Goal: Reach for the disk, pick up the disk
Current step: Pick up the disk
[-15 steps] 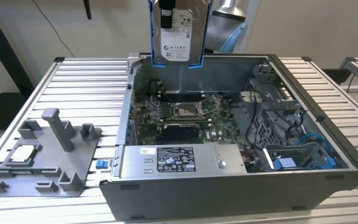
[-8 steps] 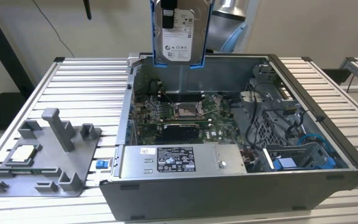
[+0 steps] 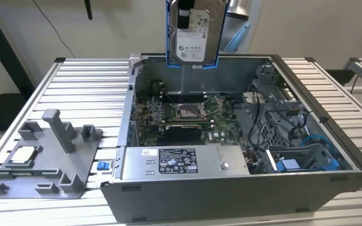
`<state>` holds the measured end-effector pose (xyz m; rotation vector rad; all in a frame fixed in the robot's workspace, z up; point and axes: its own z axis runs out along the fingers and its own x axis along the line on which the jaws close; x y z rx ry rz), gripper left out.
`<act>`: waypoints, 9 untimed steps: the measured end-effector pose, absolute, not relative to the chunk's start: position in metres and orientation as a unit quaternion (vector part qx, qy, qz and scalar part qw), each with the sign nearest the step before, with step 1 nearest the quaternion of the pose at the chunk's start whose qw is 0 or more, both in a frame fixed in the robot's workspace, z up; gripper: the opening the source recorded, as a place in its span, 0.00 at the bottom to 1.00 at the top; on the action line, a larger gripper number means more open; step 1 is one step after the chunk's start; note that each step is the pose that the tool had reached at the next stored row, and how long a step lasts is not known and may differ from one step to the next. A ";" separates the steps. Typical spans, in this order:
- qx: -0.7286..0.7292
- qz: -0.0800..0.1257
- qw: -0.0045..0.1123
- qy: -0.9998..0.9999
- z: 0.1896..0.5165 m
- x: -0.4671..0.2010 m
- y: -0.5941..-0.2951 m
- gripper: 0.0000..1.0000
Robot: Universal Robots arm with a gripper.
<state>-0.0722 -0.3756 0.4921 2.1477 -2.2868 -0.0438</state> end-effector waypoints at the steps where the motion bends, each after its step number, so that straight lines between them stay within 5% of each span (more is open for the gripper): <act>1: 0.685 -0.014 0.002 -0.729 0.492 -0.070 -0.376 0.00; 9: 0.684 -0.014 0.002 -0.729 0.492 -0.050 -0.376 0.00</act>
